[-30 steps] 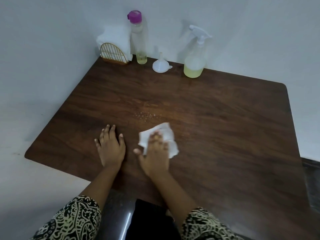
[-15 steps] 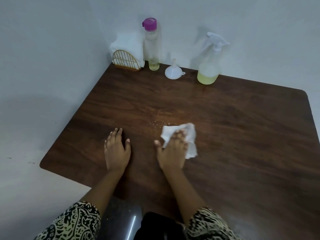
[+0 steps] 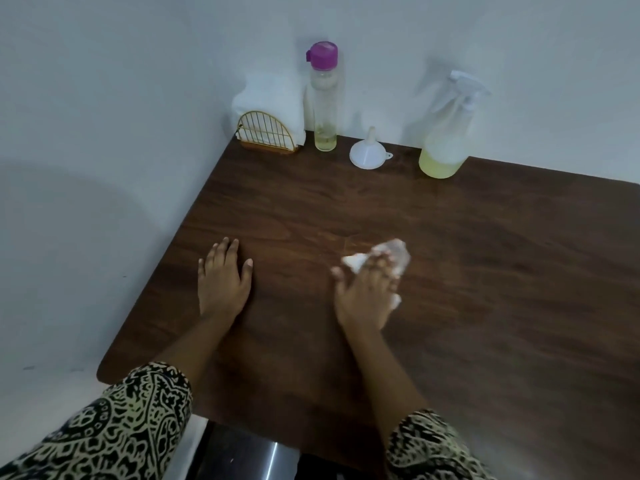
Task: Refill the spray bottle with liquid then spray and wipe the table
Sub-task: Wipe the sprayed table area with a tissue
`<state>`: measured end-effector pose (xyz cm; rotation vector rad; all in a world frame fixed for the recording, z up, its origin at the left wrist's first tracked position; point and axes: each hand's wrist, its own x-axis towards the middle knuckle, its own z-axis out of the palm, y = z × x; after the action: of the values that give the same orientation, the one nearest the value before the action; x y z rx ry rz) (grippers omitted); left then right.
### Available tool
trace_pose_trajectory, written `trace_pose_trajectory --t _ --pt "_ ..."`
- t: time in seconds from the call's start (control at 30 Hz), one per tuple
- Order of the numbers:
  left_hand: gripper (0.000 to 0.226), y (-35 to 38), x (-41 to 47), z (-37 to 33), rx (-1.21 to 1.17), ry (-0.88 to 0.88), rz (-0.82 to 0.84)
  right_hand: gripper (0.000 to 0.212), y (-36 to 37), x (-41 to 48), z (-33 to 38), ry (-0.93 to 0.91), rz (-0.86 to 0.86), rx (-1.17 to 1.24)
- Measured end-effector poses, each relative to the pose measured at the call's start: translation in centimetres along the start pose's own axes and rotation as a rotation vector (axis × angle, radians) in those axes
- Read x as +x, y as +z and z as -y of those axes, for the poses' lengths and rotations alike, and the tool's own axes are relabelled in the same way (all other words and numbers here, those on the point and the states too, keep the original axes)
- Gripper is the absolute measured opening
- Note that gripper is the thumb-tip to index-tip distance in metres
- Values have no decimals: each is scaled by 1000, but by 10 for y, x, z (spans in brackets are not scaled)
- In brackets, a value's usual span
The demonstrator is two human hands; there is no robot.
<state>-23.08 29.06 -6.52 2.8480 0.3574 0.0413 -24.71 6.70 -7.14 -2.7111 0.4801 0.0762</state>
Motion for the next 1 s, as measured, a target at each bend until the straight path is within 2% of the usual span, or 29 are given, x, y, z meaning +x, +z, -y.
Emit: trace_pose_trajectory --t 0.1,0.2,0.27,0.4,0.53,0.6,0.73,0.83,0.9,1.0 --pt "53 1 10 4 0 20 6 95 22 -10 60 -167 59 35" --pt "53 0 18 4 -5 27 6 96 21 -6 61 -232 113 -33" --pt "53 -1 22 4 -13 24 9 93 12 7 33 -174 59 -47" --pt "54 0 26 2 -9 10 10 87 -20 45 -40 61 -60 -62" --pt "54 0 26 1 -1 5 10 87 -25 61 -39 218 -54 -19" --pt "54 1 27 2 0 6 6 88 -10 58 -2 162 -31 -47" --pt "54 3 28 3 -18 9 2 86 25 35 83 -188 82 -23" --pt "53 4 29 5 -36 8 -7 85 31 23 108 -381 153 -42" --pt "53 4 29 5 -33 4 -12 89 28 29 95 -372 130 -92" --pt "53 3 29 3 -31 6 -14 83 7 51 45 -158 23 -109"
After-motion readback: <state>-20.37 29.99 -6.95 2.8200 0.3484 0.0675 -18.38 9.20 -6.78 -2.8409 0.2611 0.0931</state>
